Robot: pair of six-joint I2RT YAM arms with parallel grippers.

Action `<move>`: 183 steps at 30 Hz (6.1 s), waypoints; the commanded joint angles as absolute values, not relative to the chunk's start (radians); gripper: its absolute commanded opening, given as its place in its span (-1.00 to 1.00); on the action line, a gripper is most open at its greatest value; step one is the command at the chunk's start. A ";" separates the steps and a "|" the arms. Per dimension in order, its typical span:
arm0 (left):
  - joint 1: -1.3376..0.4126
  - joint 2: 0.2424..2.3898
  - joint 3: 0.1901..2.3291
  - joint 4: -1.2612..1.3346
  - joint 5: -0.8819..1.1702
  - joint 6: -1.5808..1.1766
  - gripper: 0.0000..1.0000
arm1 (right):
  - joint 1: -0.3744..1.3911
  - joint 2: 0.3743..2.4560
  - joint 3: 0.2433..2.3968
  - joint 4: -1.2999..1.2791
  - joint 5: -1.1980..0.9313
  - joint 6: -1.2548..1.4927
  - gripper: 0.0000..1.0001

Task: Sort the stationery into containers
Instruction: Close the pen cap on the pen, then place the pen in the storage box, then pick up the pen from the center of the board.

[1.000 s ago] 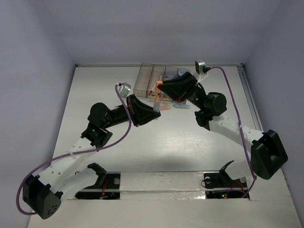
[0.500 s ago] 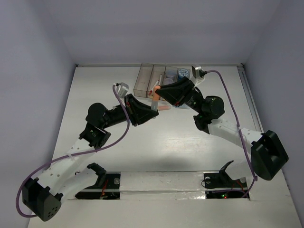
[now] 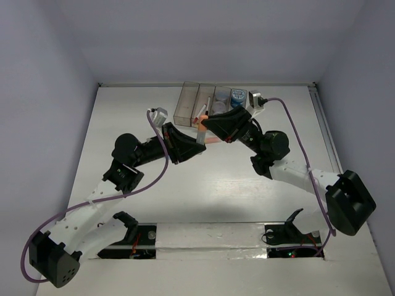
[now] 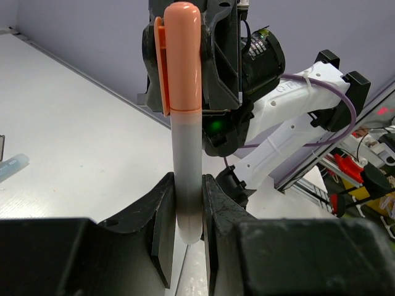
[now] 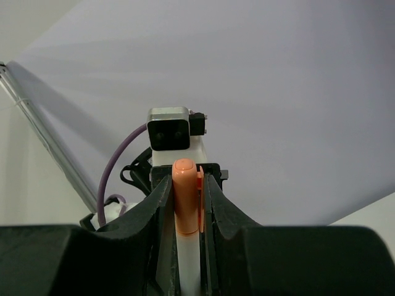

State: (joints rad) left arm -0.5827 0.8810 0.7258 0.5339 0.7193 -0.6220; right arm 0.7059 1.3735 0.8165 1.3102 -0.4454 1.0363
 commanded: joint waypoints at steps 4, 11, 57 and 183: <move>-0.574 0.842 0.788 0.643 0.658 -0.624 -1.00 | 0.748 1.313 0.747 1.292 -0.479 1.009 -1.00; -0.574 0.845 0.877 0.594 0.647 -0.597 -1.00 | 0.779 1.261 0.692 1.094 -0.486 0.942 -1.00; -0.534 1.136 0.940 0.370 0.209 -0.540 -1.00 | 0.881 0.847 0.519 0.508 -0.105 0.661 0.81; -0.561 0.563 0.819 -0.043 0.129 -0.140 0.98 | 0.371 1.680 0.856 0.143 -0.054 0.413 0.35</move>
State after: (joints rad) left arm -0.5556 0.5579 0.8246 -0.0872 0.1299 -0.1528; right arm 0.3504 1.6928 0.8120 0.1822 -0.1207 0.4545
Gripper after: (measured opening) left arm 0.990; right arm 0.667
